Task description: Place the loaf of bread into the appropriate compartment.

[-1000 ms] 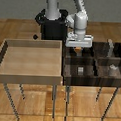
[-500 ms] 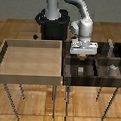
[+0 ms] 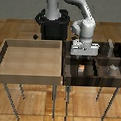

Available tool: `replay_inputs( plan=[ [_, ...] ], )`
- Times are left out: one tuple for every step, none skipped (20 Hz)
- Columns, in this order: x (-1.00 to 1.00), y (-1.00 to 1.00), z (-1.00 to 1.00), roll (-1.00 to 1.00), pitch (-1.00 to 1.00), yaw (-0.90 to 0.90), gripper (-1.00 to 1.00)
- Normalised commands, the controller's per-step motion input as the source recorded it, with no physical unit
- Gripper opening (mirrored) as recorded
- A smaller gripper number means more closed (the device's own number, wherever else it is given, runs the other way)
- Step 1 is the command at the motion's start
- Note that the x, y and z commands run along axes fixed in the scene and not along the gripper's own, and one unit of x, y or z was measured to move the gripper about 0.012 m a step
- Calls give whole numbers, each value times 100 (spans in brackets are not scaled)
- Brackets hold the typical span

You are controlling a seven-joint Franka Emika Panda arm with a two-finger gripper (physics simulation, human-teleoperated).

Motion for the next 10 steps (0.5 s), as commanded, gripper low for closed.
replay_inputs(
  plan=[
    [0, 0, 0, 0, 0, 0, 100],
    [0, 0, 0, 0, 0, 0, 100],
    [0, 0, 0, 0, 0, 0, 100],
    [0, 0, 0, 0, 0, 0, 100],
    [0, 0, 0, 0, 0, 0, 100],
    [0, 0, 0, 0, 0, 0, 100],
    [0, 0, 0, 0, 0, 0, 100],
    [0, 0, 0, 0, 0, 0, 100],
    [0, 0, 0, 0, 0, 0, 100],
    [0, 0, 0, 0, 0, 0, 100]
  ],
)
